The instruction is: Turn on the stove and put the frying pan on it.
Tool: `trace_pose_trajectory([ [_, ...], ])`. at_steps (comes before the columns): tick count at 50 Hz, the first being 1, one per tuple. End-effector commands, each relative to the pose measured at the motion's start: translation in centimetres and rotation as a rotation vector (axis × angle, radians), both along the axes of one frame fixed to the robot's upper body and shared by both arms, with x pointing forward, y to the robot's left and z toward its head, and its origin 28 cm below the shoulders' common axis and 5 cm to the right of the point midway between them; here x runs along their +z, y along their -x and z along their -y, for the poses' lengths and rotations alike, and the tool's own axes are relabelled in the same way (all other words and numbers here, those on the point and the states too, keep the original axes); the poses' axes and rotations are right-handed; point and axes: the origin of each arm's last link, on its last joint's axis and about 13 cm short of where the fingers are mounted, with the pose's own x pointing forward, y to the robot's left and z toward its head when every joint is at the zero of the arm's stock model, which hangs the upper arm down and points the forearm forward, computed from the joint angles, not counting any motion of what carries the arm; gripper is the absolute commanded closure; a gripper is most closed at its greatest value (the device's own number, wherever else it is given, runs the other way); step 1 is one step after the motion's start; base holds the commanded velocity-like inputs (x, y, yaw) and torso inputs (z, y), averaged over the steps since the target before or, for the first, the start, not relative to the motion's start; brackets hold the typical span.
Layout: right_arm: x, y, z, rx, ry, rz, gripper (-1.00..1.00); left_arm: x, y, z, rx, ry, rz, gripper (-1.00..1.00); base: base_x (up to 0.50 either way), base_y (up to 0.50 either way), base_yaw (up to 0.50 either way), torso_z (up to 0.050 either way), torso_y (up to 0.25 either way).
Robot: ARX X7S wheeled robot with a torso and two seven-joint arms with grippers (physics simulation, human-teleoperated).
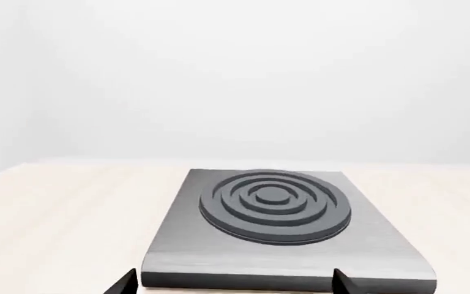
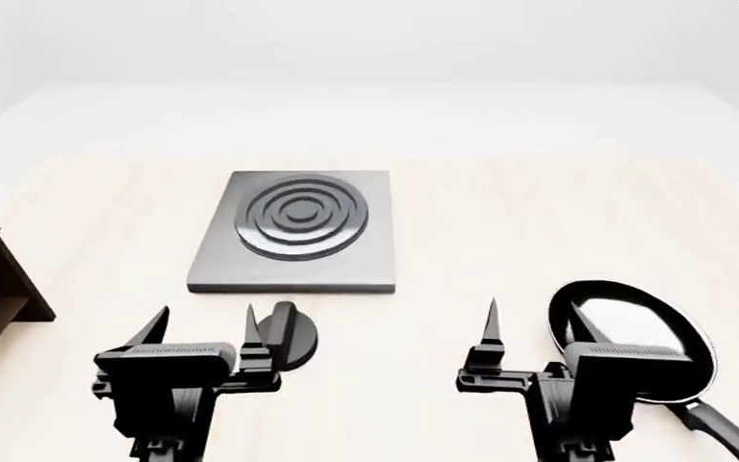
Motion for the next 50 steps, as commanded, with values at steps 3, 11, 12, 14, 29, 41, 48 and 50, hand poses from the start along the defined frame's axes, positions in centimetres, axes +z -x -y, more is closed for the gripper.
trace_pose_trajectory([
  [3, -0.3, 0.0, -0.1, 0.000, 0.001, -0.013, -1.00, -0.2, -0.2, -0.2, 0.011, -0.008, -0.006, -1.00, 0.00, 0.00, 0.00, 0.000, 0.005],
  [11, -0.4, -0.1, -0.1, -0.004, 0.009, -0.024, -1.00, -0.5, -0.7, -0.6, 0.037, -0.042, -0.008, -1.00, 0.00, 0.00, 0.00, 0.000, 0.000],
  [12, -0.4, 0.0, -0.1, -0.003, 0.009, -0.024, -1.00, -0.6, -0.8, -0.7, 0.044, -0.046, -0.007, -1.00, 0.00, 0.00, 0.00, 0.000, 0.000],
  [14, -0.4, 0.0, -0.1, -0.002, 0.011, -0.026, -1.00, -0.8, -1.1, -0.9, 0.065, -0.060, -0.007, -1.00, 0.00, 0.00, 0.00, 0.000, 0.000],
  [29, -0.6, -0.2, 0.0, 0.002, -0.005, -0.049, -1.00, -5.1, -3.0, -1.9, 0.144, -0.132, -0.119, -1.00, 0.00, 0.00, 0.00, 0.000, 0.000],
  [41, -0.7, -0.2, -0.1, 0.003, -0.002, -0.051, -1.00, -7.1, -3.1, -1.8, 0.148, -0.171, -0.171, -1.00, 0.00, 0.00, 0.00, 0.000, 0.000],
  [48, -0.7, -0.2, -0.1, 0.004, -0.001, -0.053, -1.00, -7.3, -3.1, -1.5, 0.132, -0.182, -0.183, -1.00, 0.00, 0.00, 0.00, 0.000, 0.000],
  [50, -0.7, -0.2, -0.1, 0.004, 0.000, -0.054, -1.00, -7.4, -3.1, -1.3, 0.120, -0.189, -0.185, -1.00, 0.00, 0.00, 0.00, 0.000, 0.000],
])
